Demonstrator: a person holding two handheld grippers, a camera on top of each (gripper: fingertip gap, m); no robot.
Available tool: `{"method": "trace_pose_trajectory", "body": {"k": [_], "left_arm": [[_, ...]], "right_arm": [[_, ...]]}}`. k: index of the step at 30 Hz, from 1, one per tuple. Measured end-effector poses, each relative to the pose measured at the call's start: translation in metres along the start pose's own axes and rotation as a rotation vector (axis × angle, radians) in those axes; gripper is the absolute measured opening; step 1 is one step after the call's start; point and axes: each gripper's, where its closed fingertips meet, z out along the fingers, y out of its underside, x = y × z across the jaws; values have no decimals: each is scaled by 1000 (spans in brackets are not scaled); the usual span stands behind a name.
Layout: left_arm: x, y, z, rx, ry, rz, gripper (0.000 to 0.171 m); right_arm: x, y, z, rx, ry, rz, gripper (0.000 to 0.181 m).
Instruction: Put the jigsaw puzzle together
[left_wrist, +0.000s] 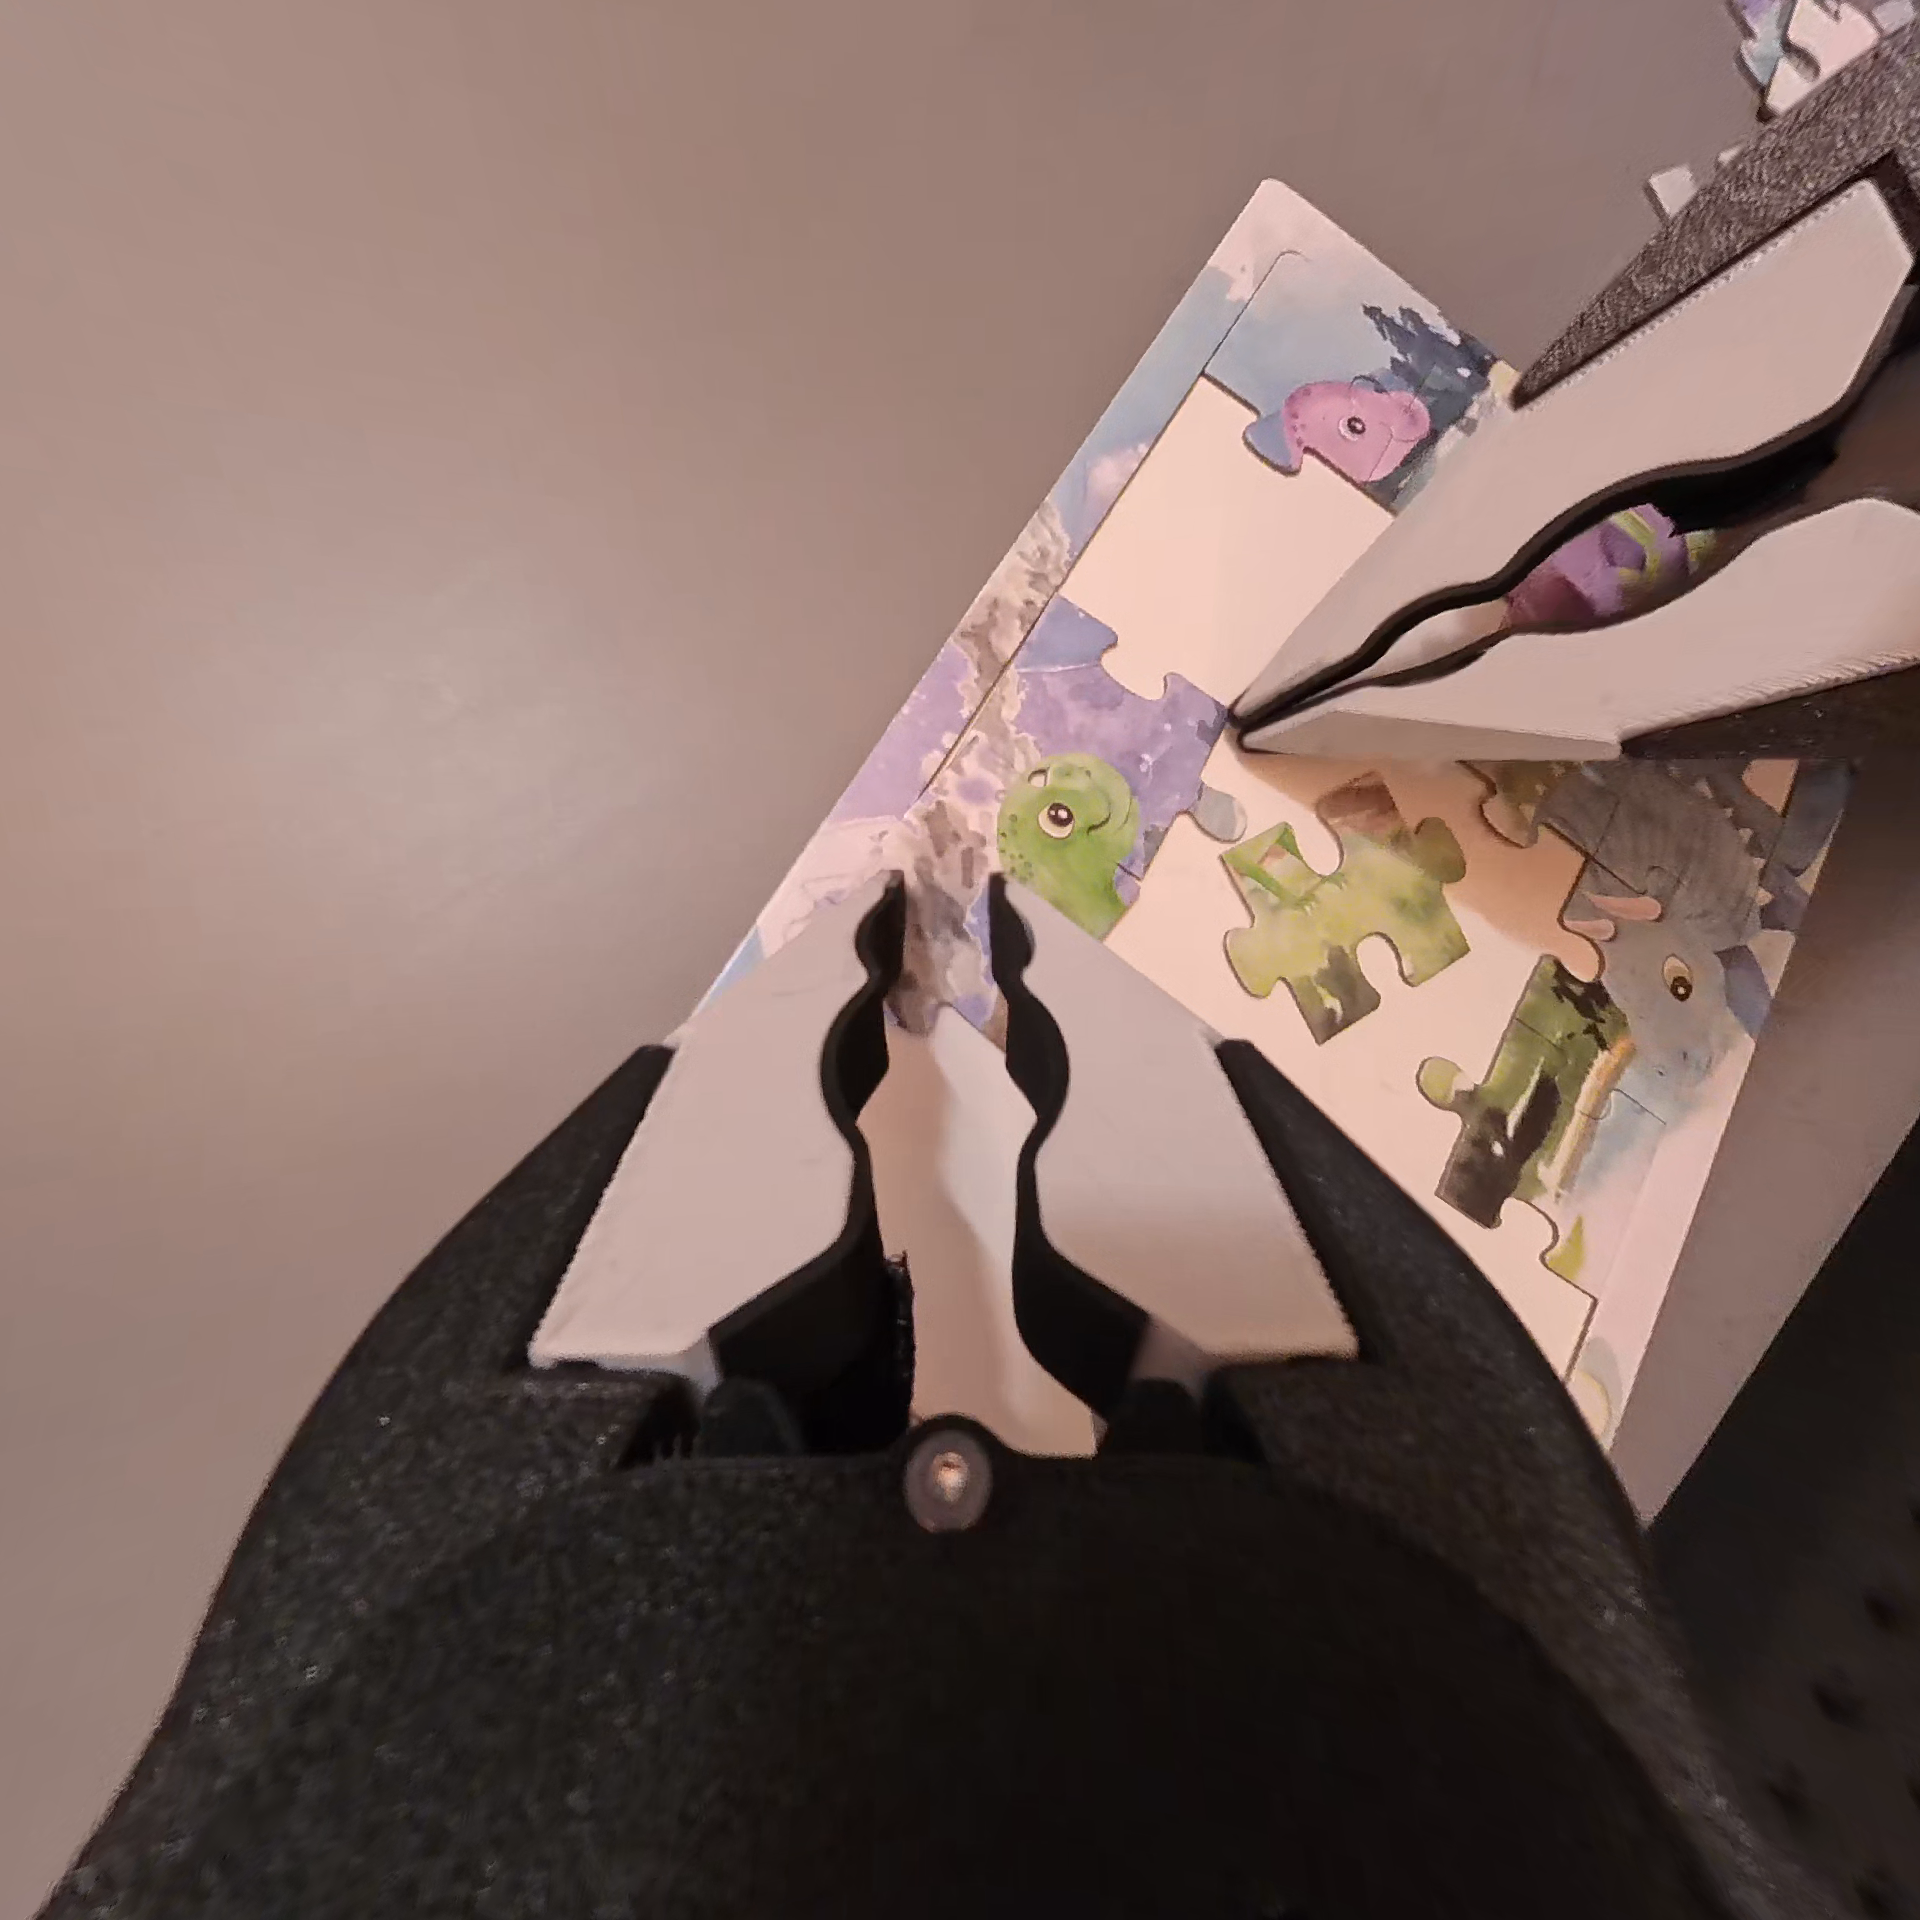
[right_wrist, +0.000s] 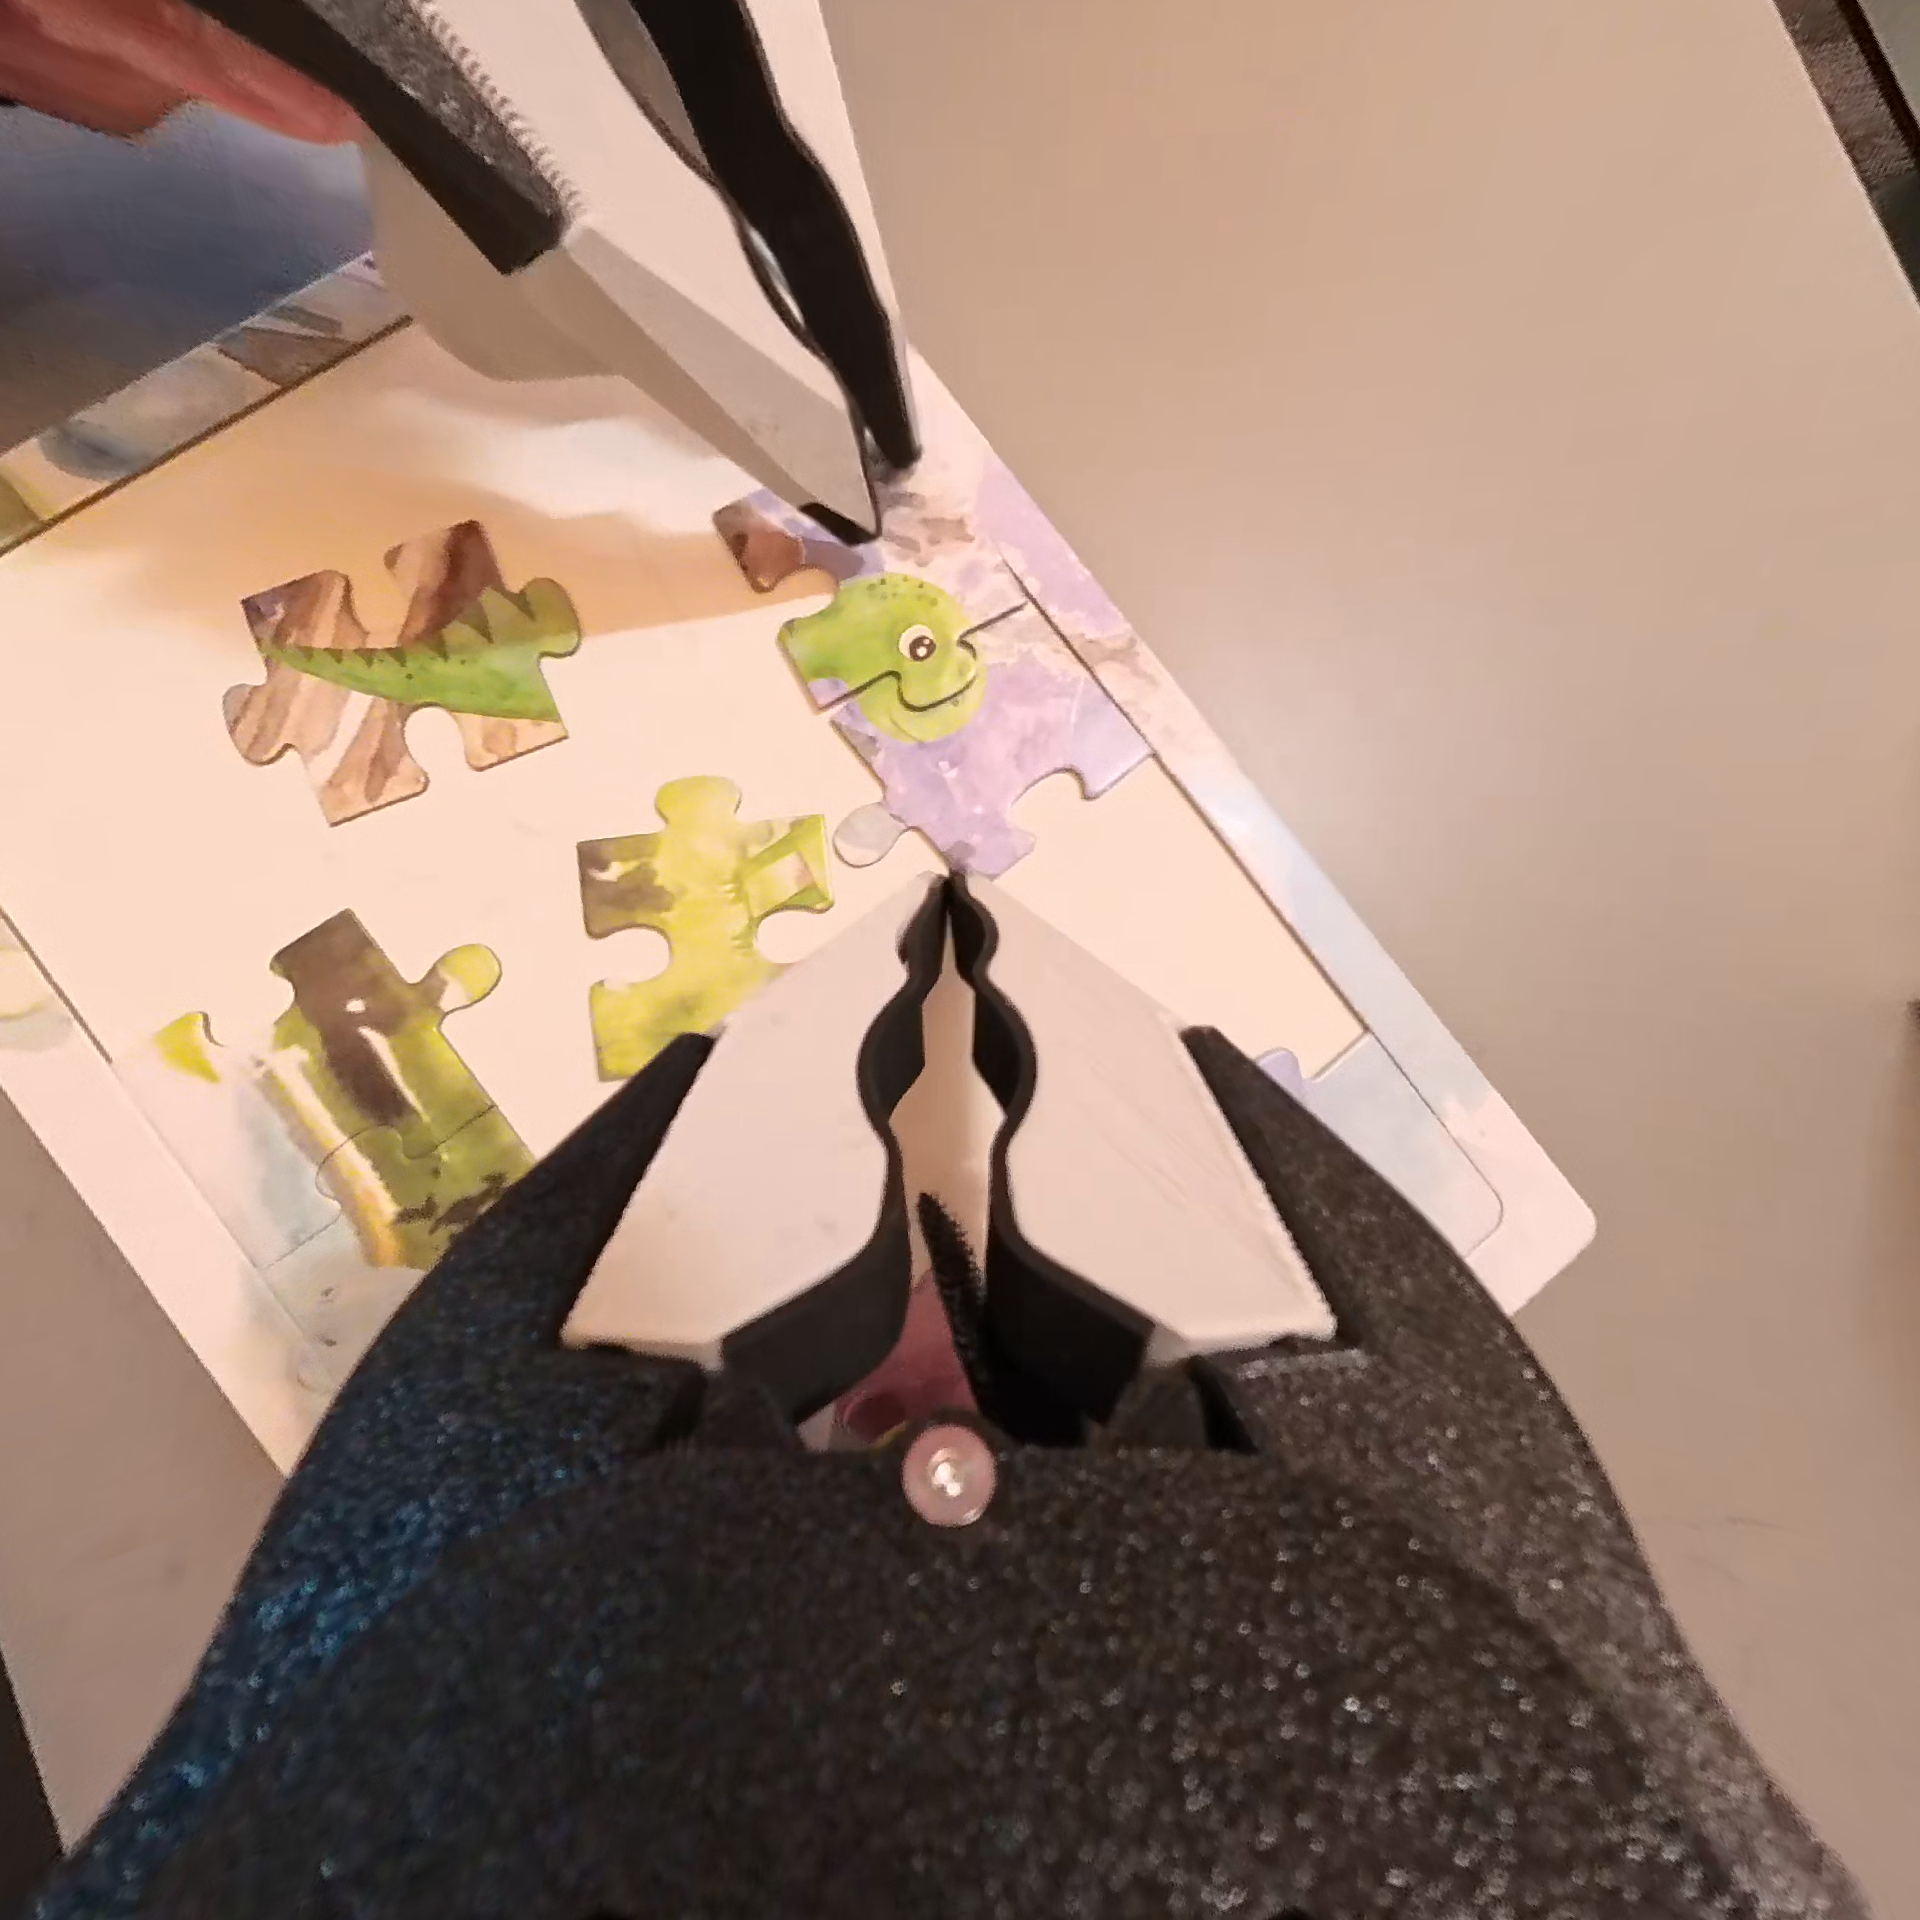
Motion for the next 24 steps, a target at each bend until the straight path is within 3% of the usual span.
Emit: {"method": "trace_pose_trajectory", "body": {"k": [10, 15, 20, 24], "left_arm": [[1, 2, -3, -12, 4, -71, 13], [23, 3, -12, -29, 65, 103, 5], [57, 21, -3, -111, 169, 258, 0], [64, 16, 9, -80, 185, 223, 0]], "right_arm": [[0, 0, 2, 6, -17, 22, 0], [0, 0, 2, 5, -15, 23, 0], [0, 0, 2, 5, -18, 29, 0], [0, 1, 2, 6, -17, 30, 0]]}}
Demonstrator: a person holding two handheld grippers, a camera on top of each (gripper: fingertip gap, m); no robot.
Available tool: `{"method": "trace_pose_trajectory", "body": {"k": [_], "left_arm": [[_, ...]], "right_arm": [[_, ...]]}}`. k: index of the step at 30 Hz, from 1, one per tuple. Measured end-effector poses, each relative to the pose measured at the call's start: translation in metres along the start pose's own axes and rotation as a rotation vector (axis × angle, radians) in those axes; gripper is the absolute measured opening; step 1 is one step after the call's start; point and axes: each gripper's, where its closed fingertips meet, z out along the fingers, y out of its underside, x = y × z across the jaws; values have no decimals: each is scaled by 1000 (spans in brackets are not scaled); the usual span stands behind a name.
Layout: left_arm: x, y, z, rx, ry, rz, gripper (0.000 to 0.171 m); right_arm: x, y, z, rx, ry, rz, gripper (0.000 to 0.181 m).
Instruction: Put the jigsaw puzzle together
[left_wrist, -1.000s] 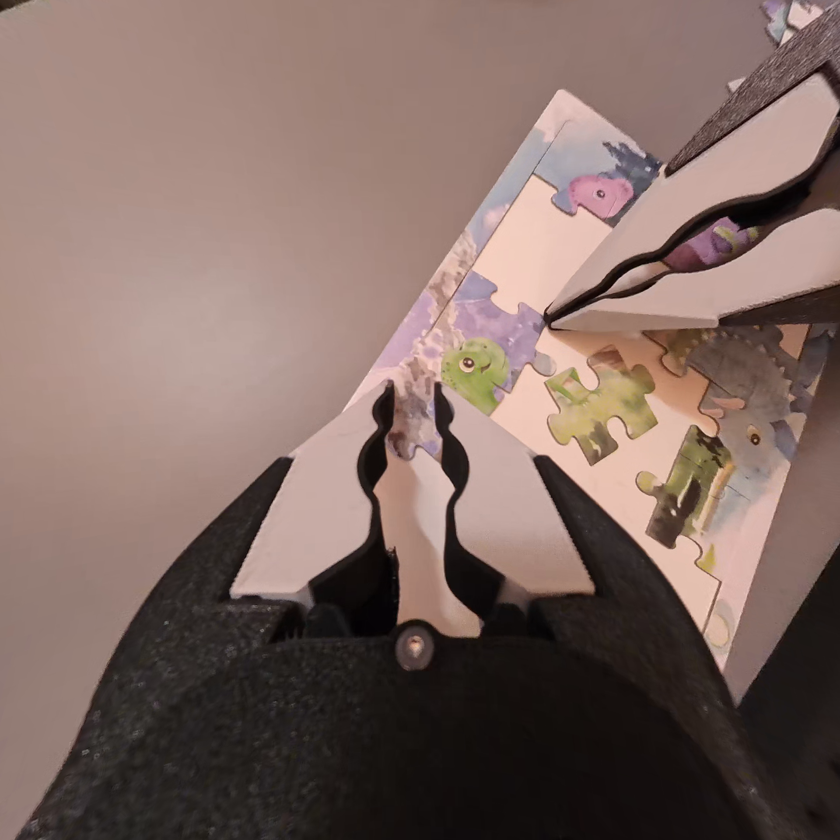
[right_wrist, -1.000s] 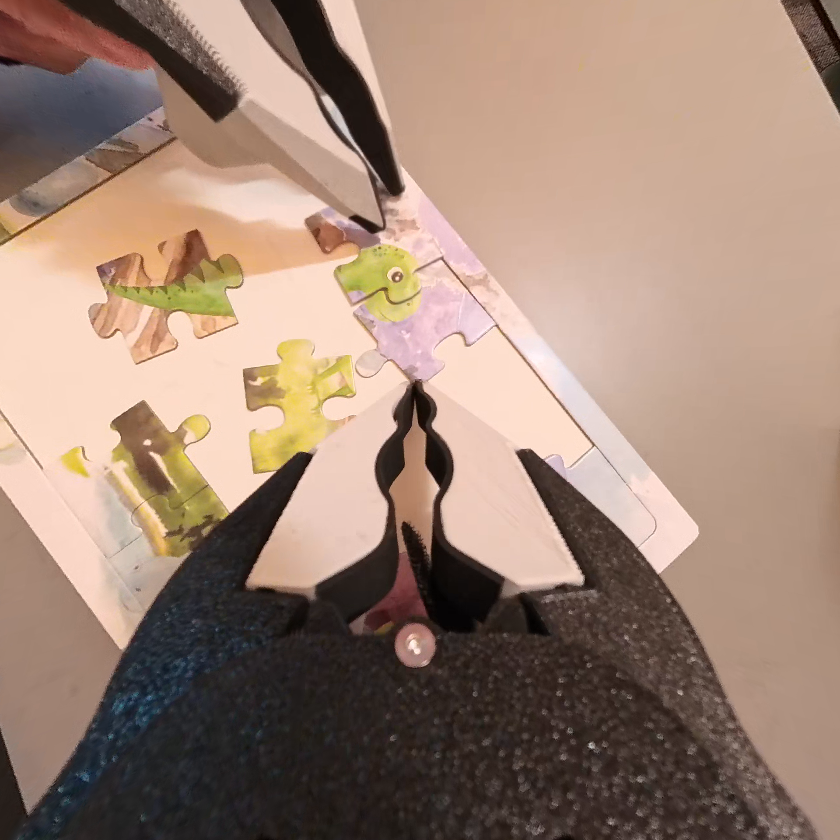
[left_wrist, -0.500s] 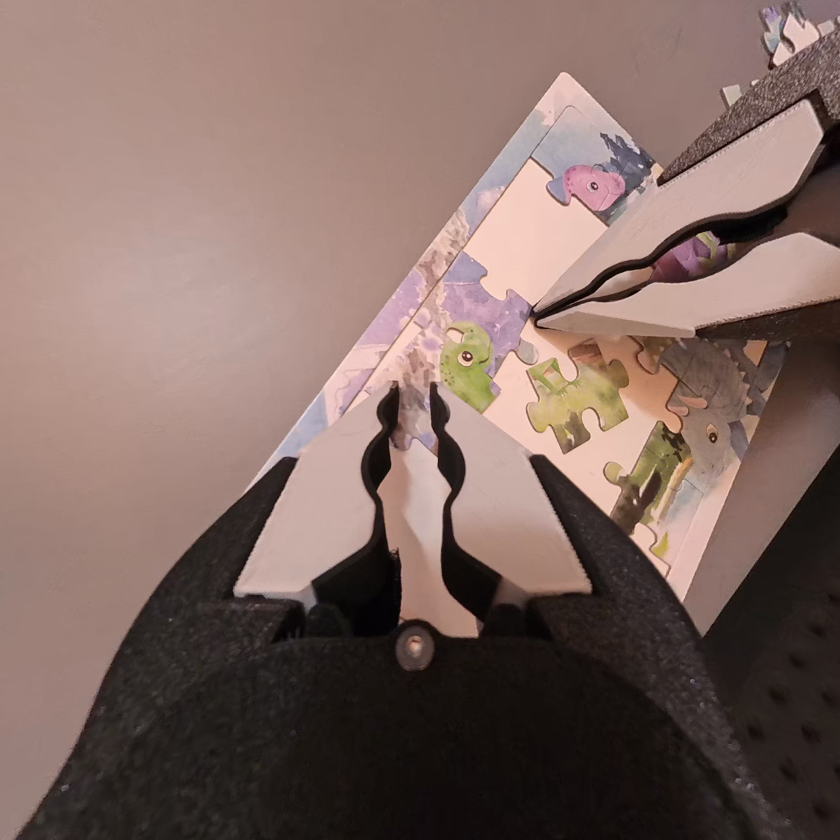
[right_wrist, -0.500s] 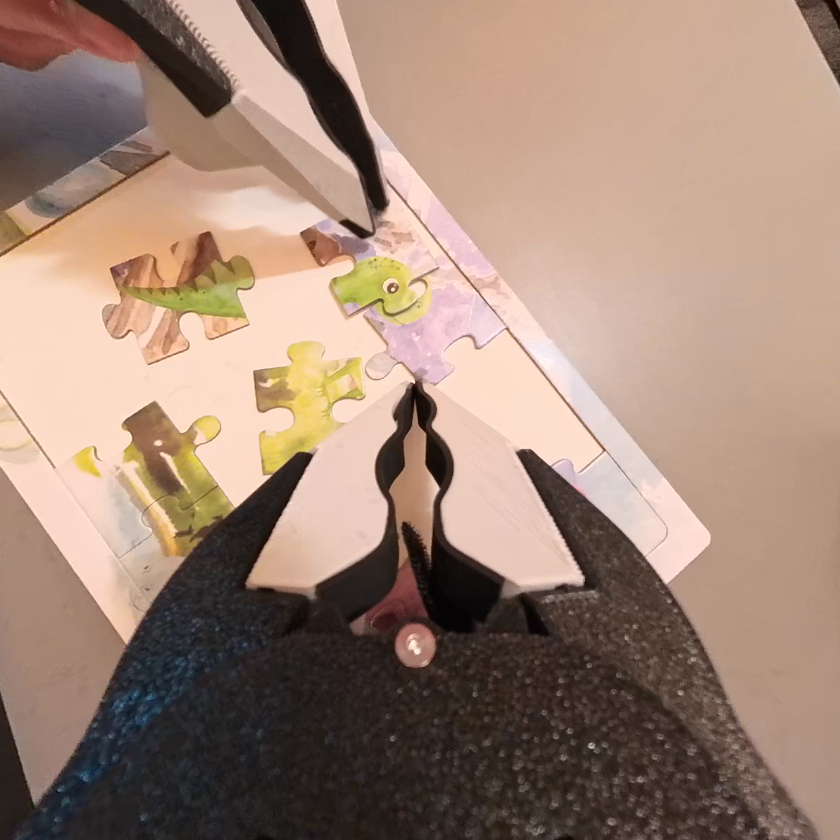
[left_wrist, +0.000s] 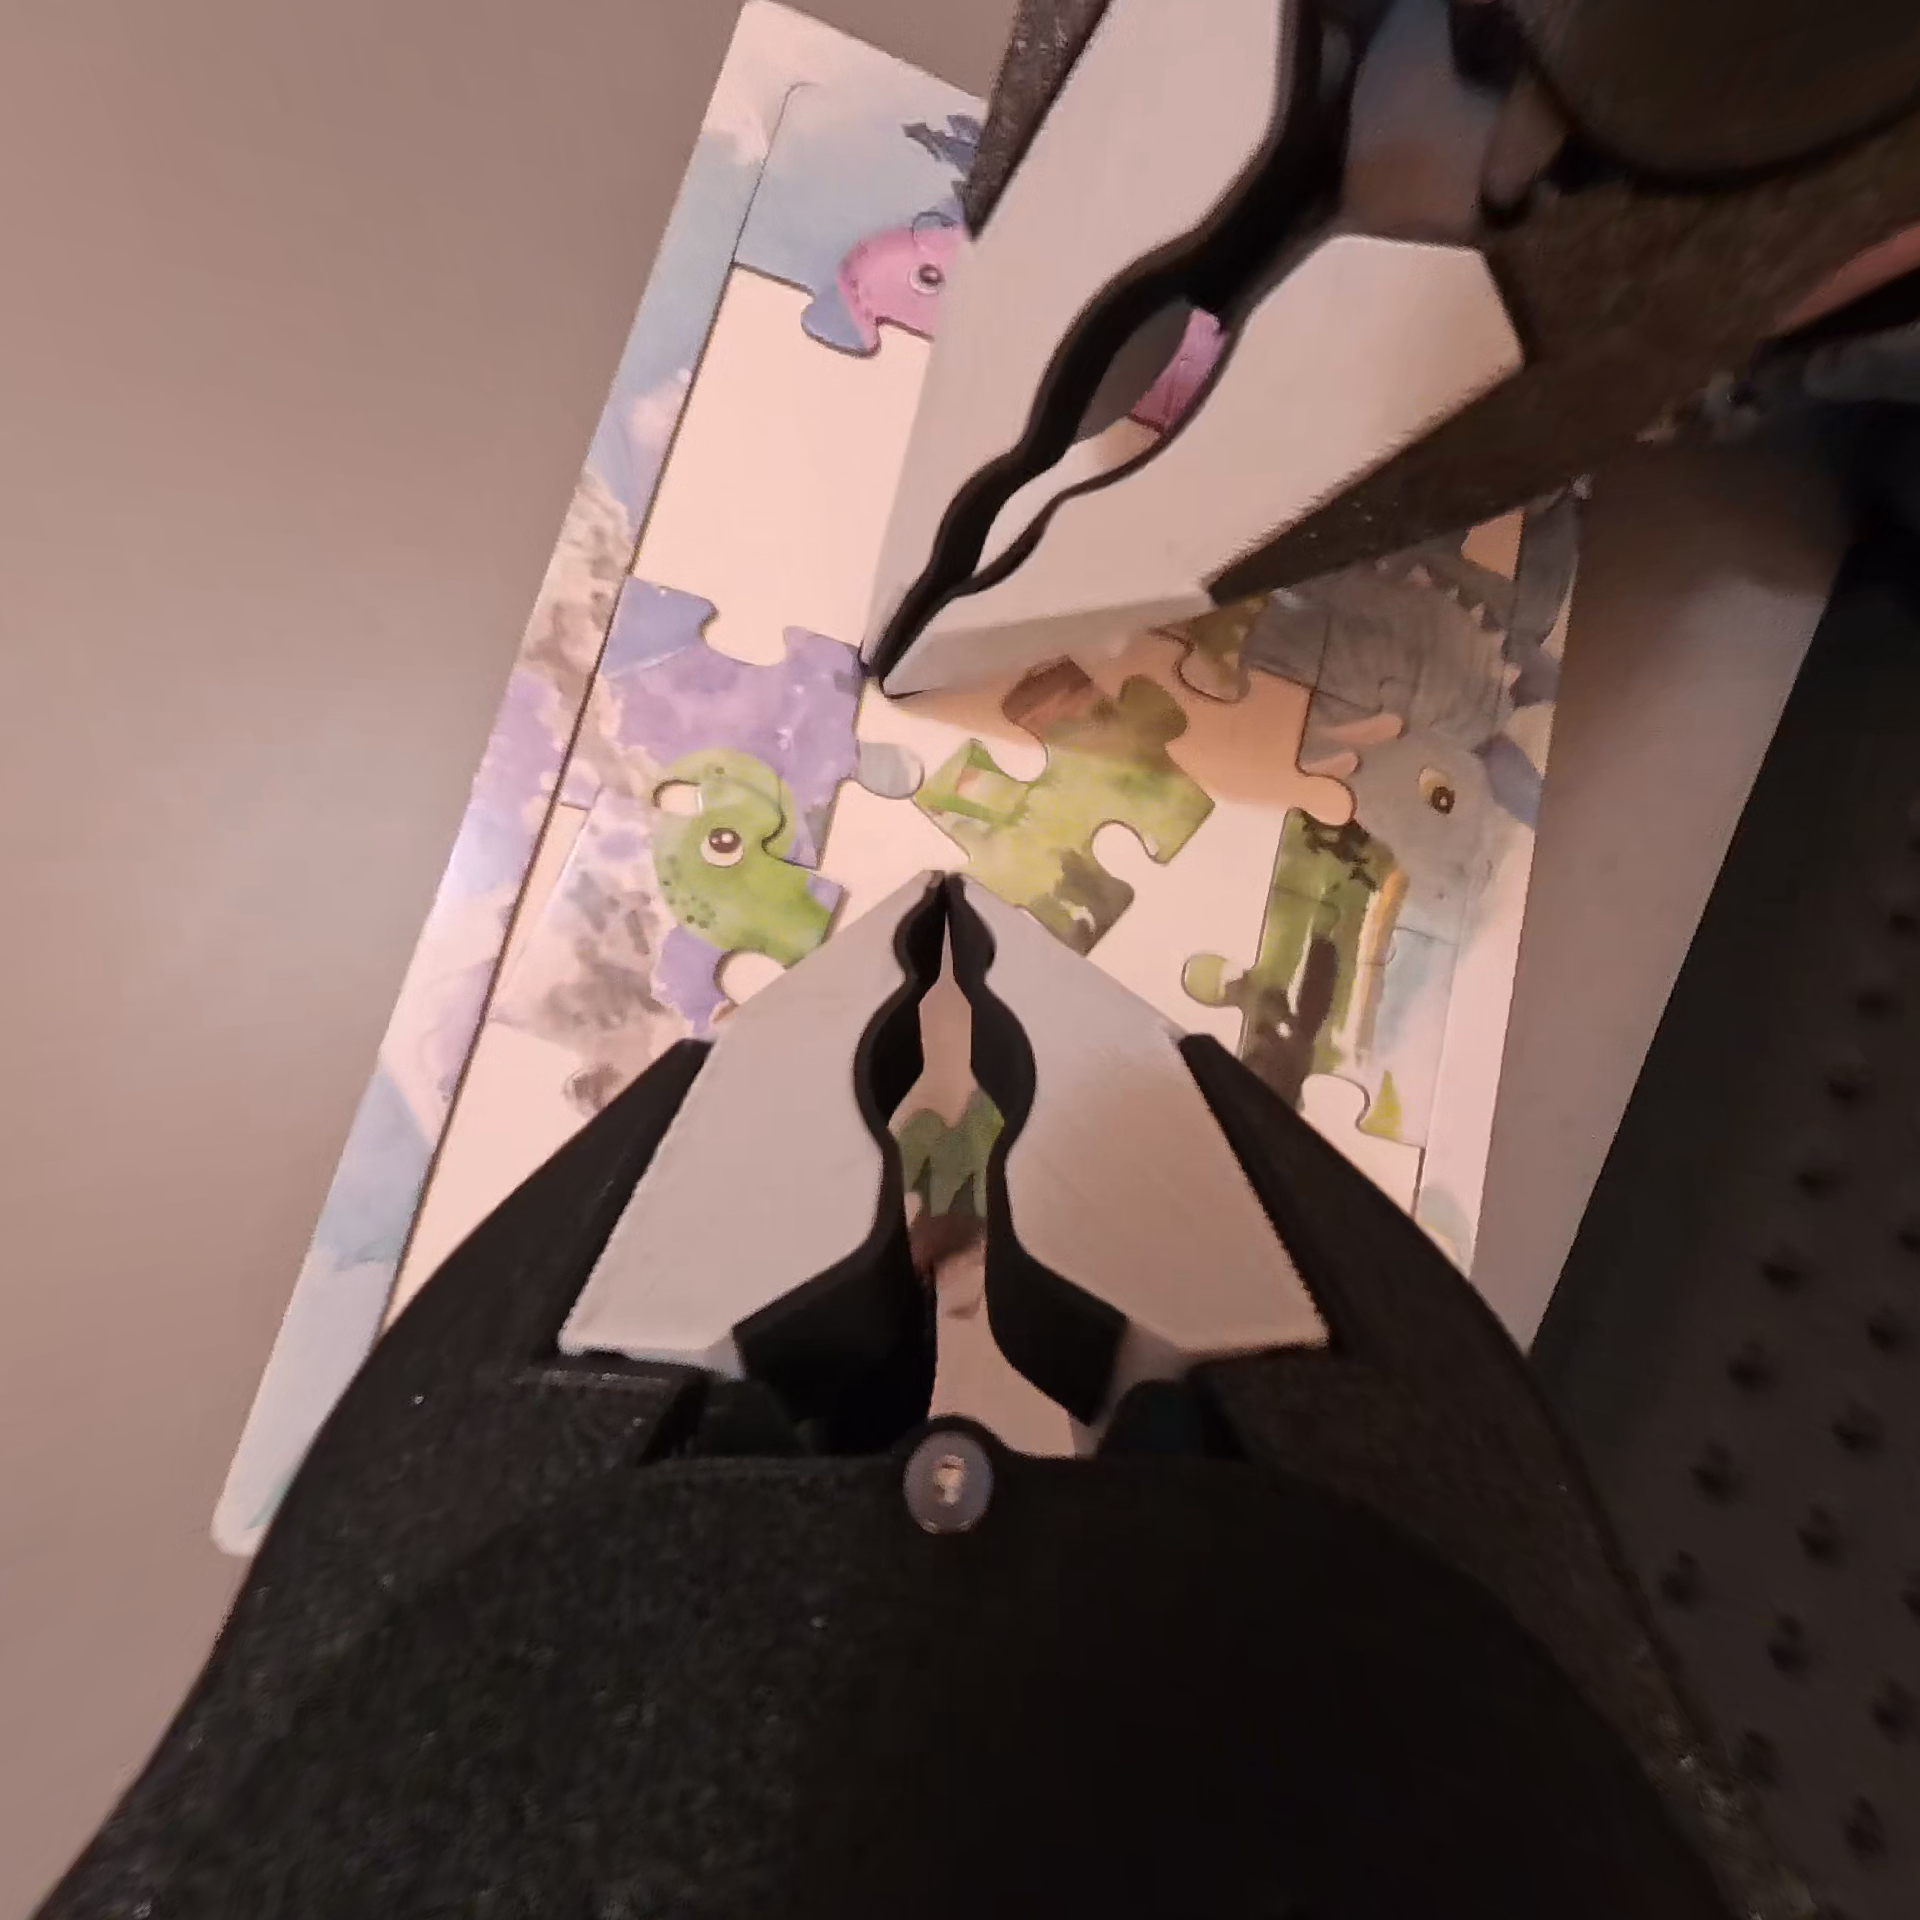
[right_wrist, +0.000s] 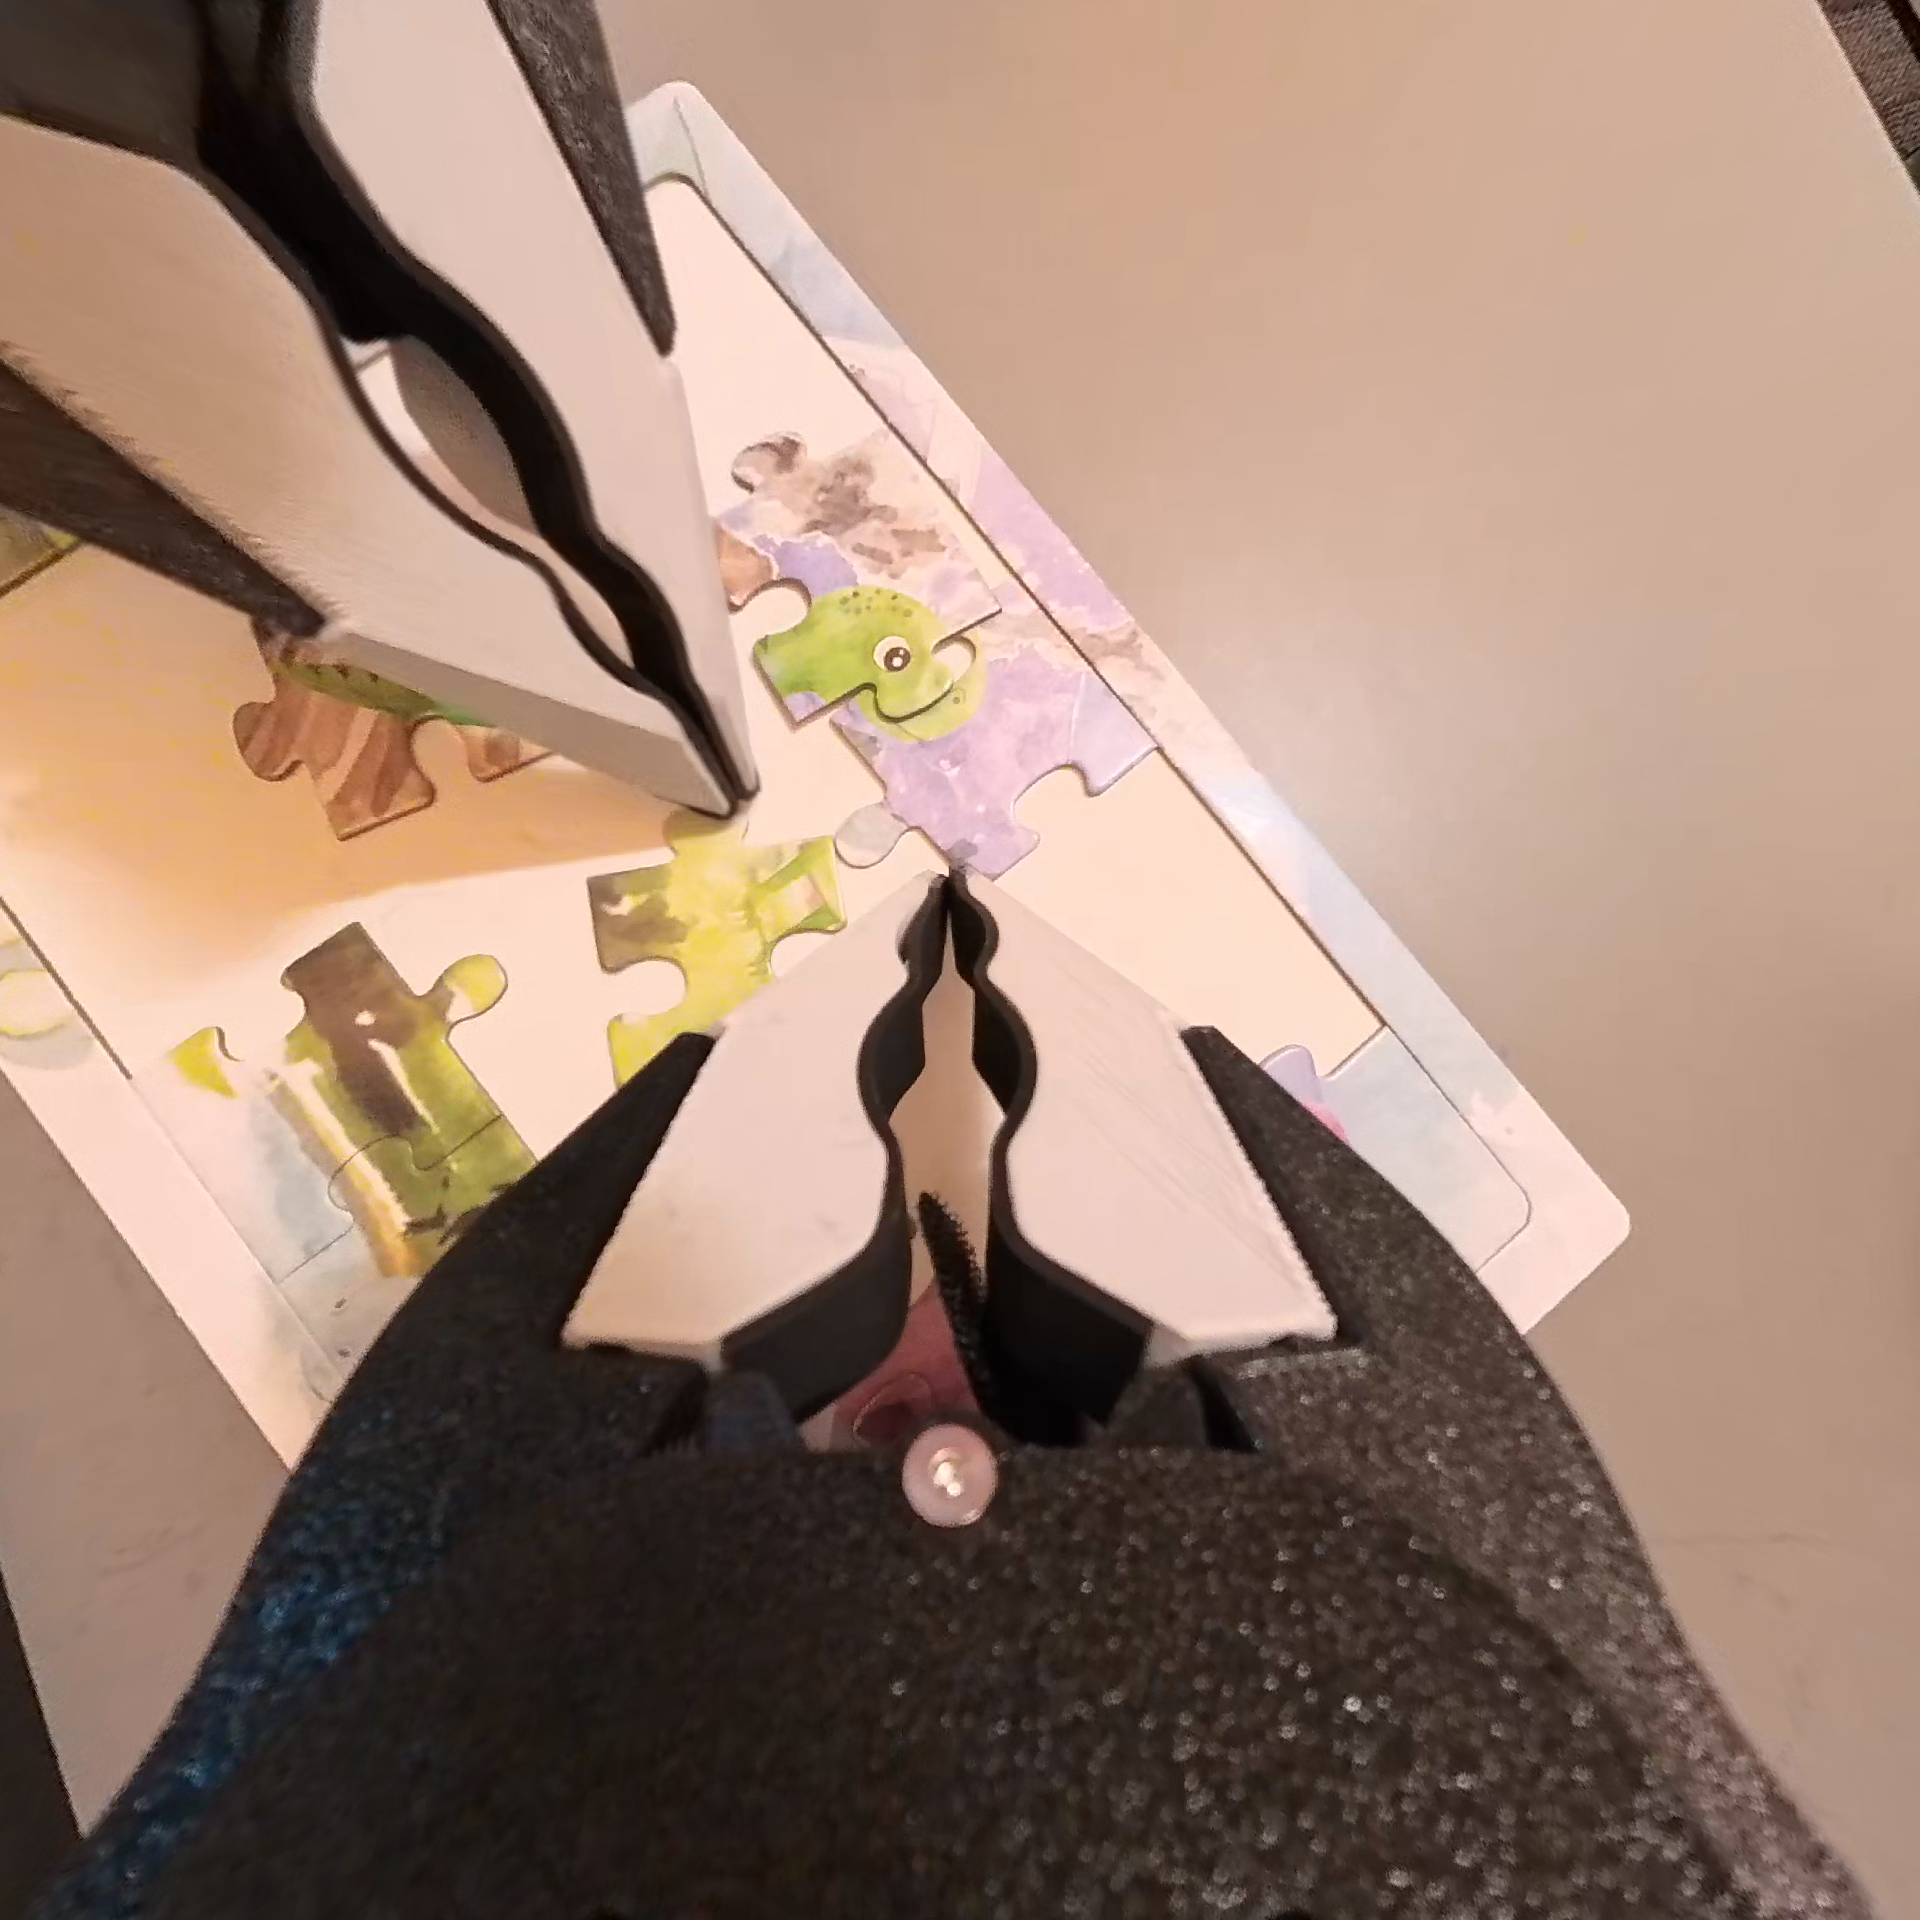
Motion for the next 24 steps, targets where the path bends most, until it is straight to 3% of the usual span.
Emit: {"method": "trace_pose_trajectory", "body": {"k": [24], "left_arm": [[-20, 1, -2, 18, -48, -73, 0]], "right_arm": [[-5, -5, 3, 8, -10, -19, 0]]}}
